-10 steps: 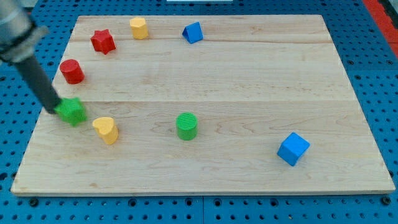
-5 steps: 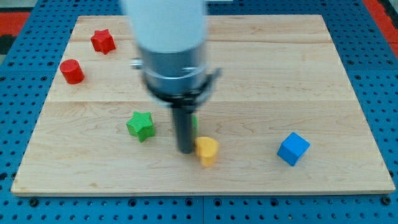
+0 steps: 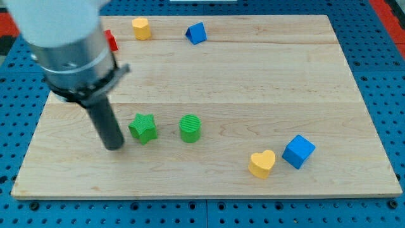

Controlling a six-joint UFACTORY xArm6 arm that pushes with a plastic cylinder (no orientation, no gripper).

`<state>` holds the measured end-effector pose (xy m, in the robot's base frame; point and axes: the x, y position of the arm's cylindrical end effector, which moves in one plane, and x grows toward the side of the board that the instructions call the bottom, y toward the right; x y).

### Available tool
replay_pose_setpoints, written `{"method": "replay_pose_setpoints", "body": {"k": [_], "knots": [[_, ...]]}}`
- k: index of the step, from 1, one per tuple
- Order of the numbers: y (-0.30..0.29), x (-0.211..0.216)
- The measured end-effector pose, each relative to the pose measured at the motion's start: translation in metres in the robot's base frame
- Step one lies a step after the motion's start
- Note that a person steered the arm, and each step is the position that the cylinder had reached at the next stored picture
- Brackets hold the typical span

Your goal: Place the heart and green star to the bottom center

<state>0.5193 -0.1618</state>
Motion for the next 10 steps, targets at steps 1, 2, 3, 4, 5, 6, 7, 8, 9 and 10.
{"method": "replay_pose_setpoints", "body": {"k": [1, 2, 3, 4, 5, 6, 7, 8, 9, 10], "knots": [[0.023, -0.024], [0.108, -0.023], [0.191, -0.021], [0.222, -0.021], [0.204, -0.045], [0.183, -0.066], [0.160, -0.028], [0.128, -0.012], [0.180, -0.005], [0.210, 0.008]]}}
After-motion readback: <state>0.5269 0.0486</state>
